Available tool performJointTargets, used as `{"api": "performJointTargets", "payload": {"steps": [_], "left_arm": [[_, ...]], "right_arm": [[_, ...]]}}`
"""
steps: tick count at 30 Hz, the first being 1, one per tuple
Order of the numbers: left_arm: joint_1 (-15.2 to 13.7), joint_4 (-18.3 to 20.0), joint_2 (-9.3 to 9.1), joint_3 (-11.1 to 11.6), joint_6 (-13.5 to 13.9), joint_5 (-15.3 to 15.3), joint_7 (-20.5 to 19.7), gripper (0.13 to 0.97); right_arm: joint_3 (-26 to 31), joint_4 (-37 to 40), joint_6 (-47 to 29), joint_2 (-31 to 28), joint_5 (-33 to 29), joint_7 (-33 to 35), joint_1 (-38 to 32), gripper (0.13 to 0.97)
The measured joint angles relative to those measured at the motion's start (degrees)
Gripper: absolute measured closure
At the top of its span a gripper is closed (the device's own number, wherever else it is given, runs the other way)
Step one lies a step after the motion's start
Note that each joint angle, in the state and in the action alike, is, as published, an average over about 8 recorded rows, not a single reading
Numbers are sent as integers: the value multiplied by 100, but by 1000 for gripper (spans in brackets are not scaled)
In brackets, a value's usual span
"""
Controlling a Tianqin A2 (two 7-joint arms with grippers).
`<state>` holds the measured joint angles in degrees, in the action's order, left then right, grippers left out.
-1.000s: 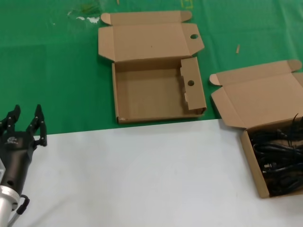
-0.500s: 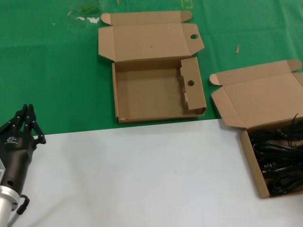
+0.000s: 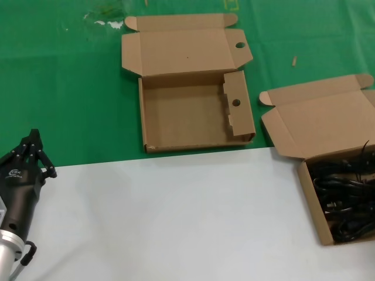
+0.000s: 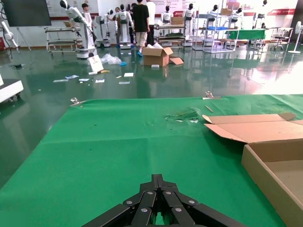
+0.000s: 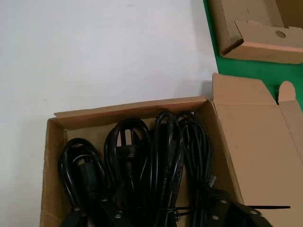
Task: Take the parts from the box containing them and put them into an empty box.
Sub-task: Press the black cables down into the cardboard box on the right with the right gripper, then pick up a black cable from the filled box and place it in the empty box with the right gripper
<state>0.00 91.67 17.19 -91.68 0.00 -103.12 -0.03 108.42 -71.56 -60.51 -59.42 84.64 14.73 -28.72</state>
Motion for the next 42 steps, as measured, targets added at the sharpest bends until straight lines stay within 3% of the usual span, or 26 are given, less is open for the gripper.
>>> {"api": "performJointTargets", "payload": {"steps": [14,23,33,42], "left_arm": [[0,0,0,0,0,1,0,957],[0,0,0,0,0,1,0,957],[0,0,0,0,0,1,0,957],[0,0,0,0,0,1,0,957]], "right_arm": [[179,618,-56,273,-132,277,-499,751],[240,204,-485,59,-216,-240,-769,863],[212,-1315,-1410,-289,-153,-1637,-1289,864],[480,-1689,-1359,533,-432,-2168,-1938,864]]}}
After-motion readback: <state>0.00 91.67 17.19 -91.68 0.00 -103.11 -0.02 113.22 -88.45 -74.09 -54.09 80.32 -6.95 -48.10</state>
